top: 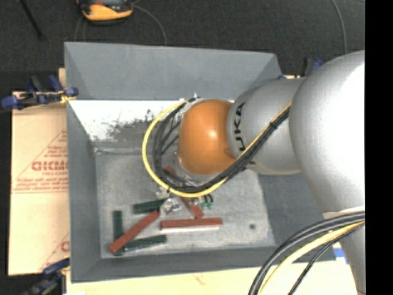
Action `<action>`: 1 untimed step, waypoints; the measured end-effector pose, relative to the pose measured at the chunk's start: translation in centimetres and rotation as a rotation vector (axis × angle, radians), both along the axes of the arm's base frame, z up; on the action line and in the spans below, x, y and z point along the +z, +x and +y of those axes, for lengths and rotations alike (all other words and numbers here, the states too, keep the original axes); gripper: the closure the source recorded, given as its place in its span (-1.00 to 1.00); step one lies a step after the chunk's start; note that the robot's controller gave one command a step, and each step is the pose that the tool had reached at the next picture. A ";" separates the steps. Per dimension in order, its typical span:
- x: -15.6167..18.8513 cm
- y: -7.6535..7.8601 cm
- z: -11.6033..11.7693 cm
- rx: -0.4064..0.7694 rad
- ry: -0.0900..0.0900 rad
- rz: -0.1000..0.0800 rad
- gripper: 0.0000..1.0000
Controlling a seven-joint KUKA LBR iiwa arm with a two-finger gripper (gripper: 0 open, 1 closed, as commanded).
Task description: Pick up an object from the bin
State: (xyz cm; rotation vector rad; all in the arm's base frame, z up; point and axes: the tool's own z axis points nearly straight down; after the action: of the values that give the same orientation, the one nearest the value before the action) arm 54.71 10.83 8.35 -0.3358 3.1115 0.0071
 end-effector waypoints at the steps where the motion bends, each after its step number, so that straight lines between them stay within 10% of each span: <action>1: 0.5 -0.2 -0.1 0.000 -0.003 0.011 1.00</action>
Offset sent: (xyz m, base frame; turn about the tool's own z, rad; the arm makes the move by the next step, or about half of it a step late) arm -0.0001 0.0000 0.0265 0.0000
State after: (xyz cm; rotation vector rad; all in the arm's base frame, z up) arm 54.47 10.75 8.81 -0.3367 3.1225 0.0037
